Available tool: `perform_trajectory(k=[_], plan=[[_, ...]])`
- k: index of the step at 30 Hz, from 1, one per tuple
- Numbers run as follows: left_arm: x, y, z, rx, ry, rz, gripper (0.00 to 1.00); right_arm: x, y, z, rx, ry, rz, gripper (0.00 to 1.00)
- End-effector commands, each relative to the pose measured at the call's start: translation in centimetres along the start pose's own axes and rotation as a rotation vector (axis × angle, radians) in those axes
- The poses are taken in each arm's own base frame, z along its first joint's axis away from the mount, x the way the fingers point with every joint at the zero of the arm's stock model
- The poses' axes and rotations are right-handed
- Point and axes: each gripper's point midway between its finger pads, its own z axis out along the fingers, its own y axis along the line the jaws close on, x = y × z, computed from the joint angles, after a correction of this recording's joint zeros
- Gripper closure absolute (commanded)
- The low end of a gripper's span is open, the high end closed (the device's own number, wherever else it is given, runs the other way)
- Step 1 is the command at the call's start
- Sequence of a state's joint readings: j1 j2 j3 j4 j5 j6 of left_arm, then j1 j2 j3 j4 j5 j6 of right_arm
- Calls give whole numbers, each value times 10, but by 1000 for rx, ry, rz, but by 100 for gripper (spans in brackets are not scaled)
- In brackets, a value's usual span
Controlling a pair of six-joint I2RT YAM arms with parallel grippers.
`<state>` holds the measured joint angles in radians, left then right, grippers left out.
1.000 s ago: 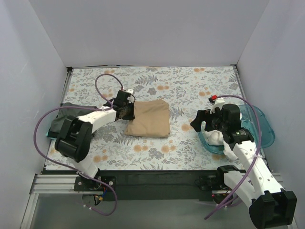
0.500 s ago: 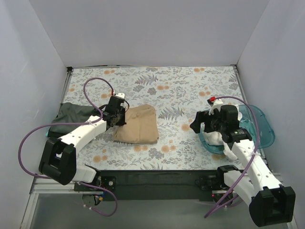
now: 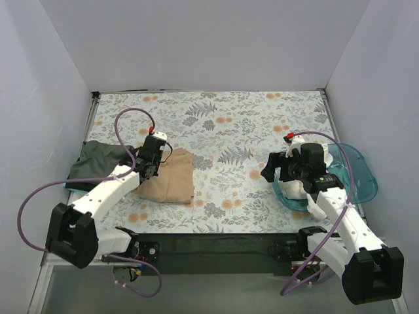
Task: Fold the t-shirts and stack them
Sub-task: Neatly place the folded tshirt to the corner
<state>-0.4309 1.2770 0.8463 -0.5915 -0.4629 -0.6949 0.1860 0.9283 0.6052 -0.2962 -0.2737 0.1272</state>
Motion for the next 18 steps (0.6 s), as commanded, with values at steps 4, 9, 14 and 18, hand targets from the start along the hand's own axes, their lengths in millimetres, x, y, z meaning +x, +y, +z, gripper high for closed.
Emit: perform_trajectory(k=[4,9,14,18], plan=[[-35,56,-39,-172,-221,58,100,-6,-4,2,16,-34,-8,2],[-50,82,-54,-266,-284,33,100,-6,-6,2,25,-35,-6,2],[-52,110,-62,-405,-255,109,100,-1,-7,5,26,-25,4,2],[-65,124,-86,-425,-324,79,100,1,-10,6,37,-18,8,2]])
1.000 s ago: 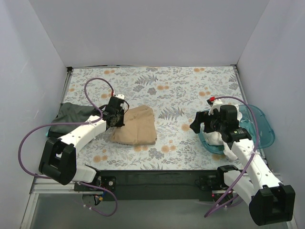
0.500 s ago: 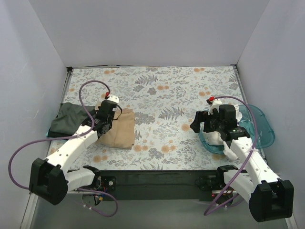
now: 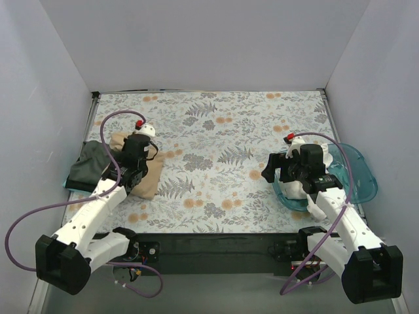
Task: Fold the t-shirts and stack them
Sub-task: Neatly place the folded tshirt to the corner
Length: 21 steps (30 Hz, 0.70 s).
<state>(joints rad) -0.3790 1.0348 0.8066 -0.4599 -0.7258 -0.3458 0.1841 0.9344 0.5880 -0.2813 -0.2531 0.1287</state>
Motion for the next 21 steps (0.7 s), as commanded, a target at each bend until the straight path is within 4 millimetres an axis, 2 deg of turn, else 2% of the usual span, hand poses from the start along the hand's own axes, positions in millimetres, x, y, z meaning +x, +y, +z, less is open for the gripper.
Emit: perform_trajectory(k=[1,9,14,17,21], plan=[[-31,45,-20,-106,-102,-52,100,-3,-4,4,16,-21,6,2],[-32,62,-32,-135,-116,-19,100,-3,-10,3,47,-29,8,2],[-62,86,-56,-123,-208,-91,100,-3,-13,3,63,-28,12,2],[-68,95,-62,-136,-220,-78,100,-3,-15,3,73,-28,13,2],[-61,86,-54,-128,-207,-43,100,-5,-18,2,90,-37,15,2]])
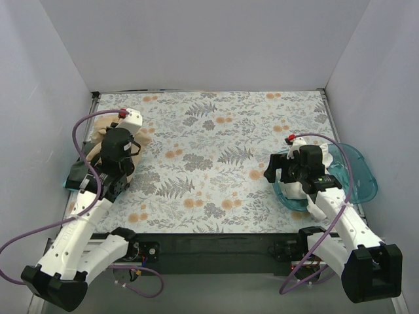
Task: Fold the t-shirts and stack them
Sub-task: Neatly place the folded tshirt to the corner
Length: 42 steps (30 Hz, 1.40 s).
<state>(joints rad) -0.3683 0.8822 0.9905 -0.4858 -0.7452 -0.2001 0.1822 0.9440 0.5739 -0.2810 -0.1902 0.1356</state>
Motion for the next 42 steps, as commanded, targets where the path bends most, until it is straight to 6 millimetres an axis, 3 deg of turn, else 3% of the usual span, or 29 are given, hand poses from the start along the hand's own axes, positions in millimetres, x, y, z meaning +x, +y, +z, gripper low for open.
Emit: perform_trajectory(k=[1,8,11,16,19,23,25,26,31,36,40,41,42], plan=[[2,3,2,-12,-1,34,100,-11,-4,-1,23,-53,1,2],[23,-4,23,-22,55,58,100,-11,-6,-2,30,-54,2,2],[45,-2,37,-49,118,103,100,-12,-5,-2,30,-59,0,2],[66,19,69,-159,137,148,100,-8,-4,-1,19,-47,3,2],[77,45,90,-236,131,64,100,-9,-4,-1,22,-49,5,2],[94,59,112,-278,156,56,100,-9,-6,-2,33,-52,7,2],[111,52,120,-281,194,108,100,-10,-8,-3,44,-62,7,2],[106,56,122,-312,156,96,100,-10,-9,-3,51,-64,7,2],[127,47,133,-295,180,110,100,-9,-11,-1,61,-55,11,2],[135,58,137,-375,172,154,100,-8,-14,-1,78,-53,14,2],[151,47,142,-337,222,149,100,-8,-15,-2,84,-55,14,2],[153,48,140,-361,207,134,95,-8,-15,-2,83,-57,15,2],[157,54,139,-389,211,121,67,-8,-15,-2,82,-55,15,2]])
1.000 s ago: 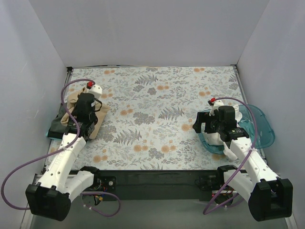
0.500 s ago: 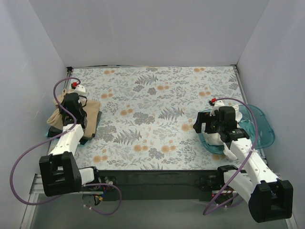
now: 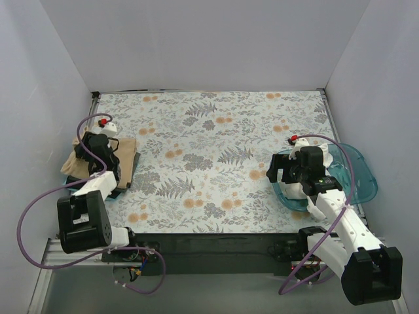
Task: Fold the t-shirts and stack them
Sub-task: Neatly place the folded tshirt to the corner
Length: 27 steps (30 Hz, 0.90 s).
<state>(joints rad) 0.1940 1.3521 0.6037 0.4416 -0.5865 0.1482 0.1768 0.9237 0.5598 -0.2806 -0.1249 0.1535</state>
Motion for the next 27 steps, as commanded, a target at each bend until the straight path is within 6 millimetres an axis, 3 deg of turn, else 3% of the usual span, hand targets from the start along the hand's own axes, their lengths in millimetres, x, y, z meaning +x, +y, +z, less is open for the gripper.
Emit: perform_trajectory(k=[1,3,9,10,12,13,14,17,20,21,23,24,27], plan=[[1,26,1,-119,-25,-88,48,-9,-3,1,12,-35,-5,2],[1,29,2,-118,-23,-126,14,-8,-3,2,11,-31,-4,2],[-9,37,3,-110,-32,-169,11,-9,-3,0,13,-38,-5,2],[-22,44,4,-106,-53,-227,11,-9,-3,0,14,-38,-5,2],[-30,38,2,-30,-45,-293,10,-9,-3,0,14,-38,-5,2],[-55,53,2,-32,-82,-451,10,-9,-3,0,13,-36,-3,2],[-59,41,-2,52,-63,-521,10,-10,-2,0,11,-38,-3,2],[-95,35,-10,166,-100,-762,9,-9,-2,1,10,-34,-3,2],[-130,6,-24,321,-128,-904,8,-9,-6,1,33,-37,-1,2],[-148,-16,-37,421,-152,-908,8,-10,-10,0,53,-43,2,2],[-170,-37,-56,501,-178,-924,7,-11,-10,0,55,-45,0,2],[-192,-59,-80,579,-215,-908,7,-11,-10,-1,57,-48,-3,2],[-218,-91,-113,697,-214,-970,7,-15,-10,-3,58,-65,-9,2]])
